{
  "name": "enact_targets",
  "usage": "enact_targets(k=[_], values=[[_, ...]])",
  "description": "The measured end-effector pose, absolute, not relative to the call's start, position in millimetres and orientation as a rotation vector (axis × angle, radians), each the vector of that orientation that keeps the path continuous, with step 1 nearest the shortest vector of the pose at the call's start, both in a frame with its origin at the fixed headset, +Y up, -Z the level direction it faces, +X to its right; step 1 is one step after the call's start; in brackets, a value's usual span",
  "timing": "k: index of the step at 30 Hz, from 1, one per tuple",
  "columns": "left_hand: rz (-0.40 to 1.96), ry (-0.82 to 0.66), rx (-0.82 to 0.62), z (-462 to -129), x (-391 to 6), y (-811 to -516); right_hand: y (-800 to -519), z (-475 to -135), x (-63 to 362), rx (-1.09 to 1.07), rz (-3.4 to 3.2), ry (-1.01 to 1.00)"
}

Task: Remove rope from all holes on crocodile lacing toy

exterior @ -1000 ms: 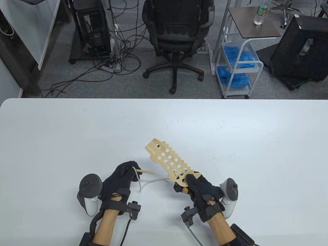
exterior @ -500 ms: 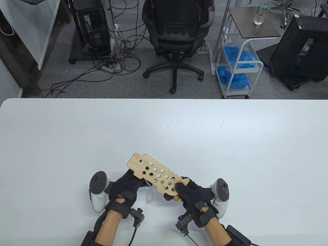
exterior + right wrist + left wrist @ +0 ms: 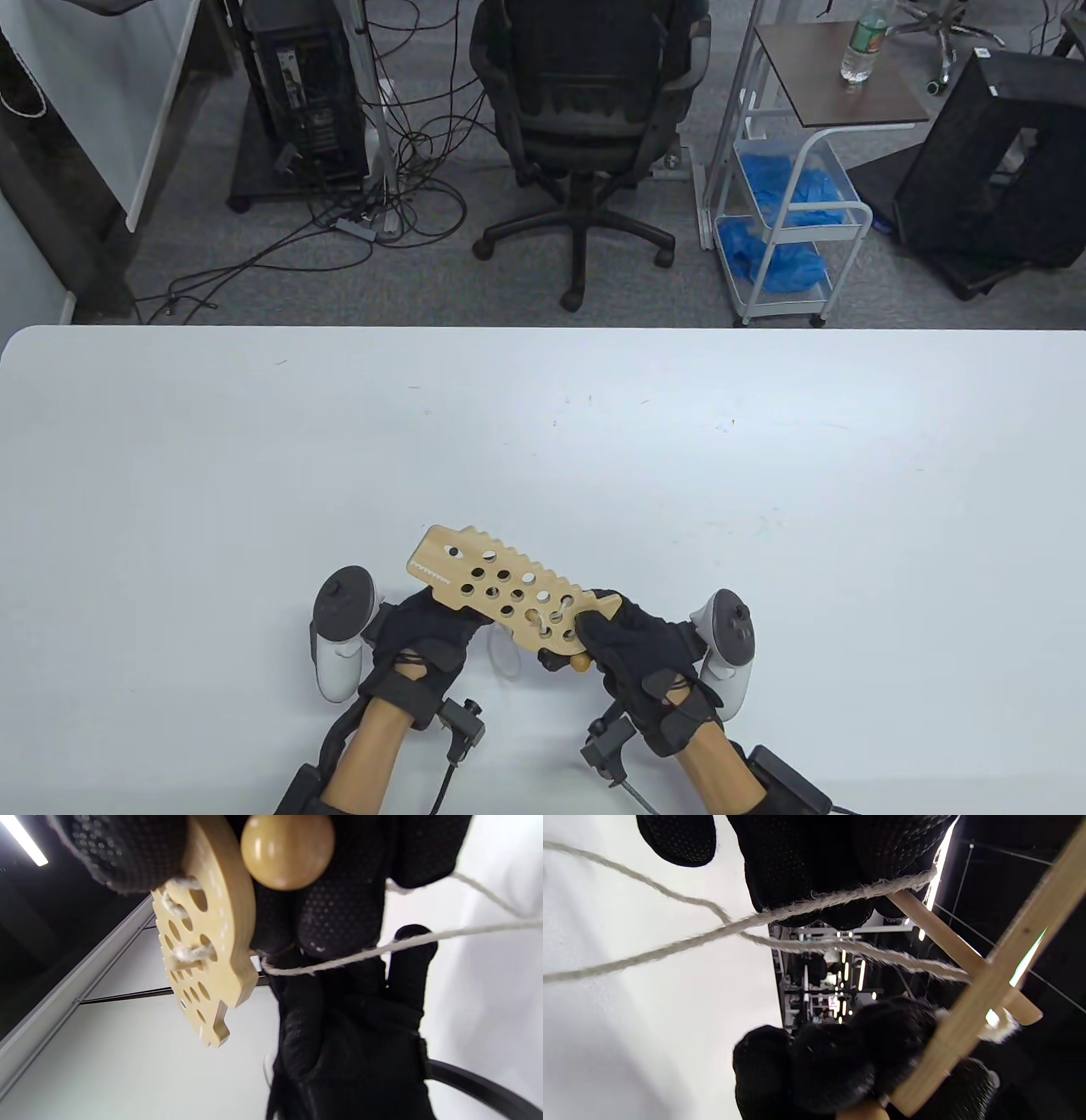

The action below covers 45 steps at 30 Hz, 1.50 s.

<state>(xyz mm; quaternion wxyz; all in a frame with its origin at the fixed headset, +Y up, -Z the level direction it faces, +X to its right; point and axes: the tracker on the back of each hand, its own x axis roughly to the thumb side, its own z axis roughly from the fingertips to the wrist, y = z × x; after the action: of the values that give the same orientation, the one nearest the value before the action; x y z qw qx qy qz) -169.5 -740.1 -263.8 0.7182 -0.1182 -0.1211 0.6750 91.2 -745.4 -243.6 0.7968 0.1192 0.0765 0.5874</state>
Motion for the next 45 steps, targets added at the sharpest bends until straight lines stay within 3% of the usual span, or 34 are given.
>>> enact_targets(k=[16, 28, 36, 45], values=[[1.685, -0.537, -0.365, -257.6, -146.5, -733.9, -747.9, -249.2, 108.6, 0.168, 1.284, 0.080], [1.639, -0.467, -0.308, -258.7, -152.4, -734.1, -731.1, -247.3, 105.3, 0.351, 1.582, -0.006], [1.462, -0.326, -0.268, -255.3, -151.8, -737.0, -727.0, -244.1, 117.6, 0.221, 1.651, -0.159], [1.207, -0.337, -0.120, -249.1, -146.2, -726.3, -737.7, -246.6, 121.5, 0.153, 1.562, -0.135]])
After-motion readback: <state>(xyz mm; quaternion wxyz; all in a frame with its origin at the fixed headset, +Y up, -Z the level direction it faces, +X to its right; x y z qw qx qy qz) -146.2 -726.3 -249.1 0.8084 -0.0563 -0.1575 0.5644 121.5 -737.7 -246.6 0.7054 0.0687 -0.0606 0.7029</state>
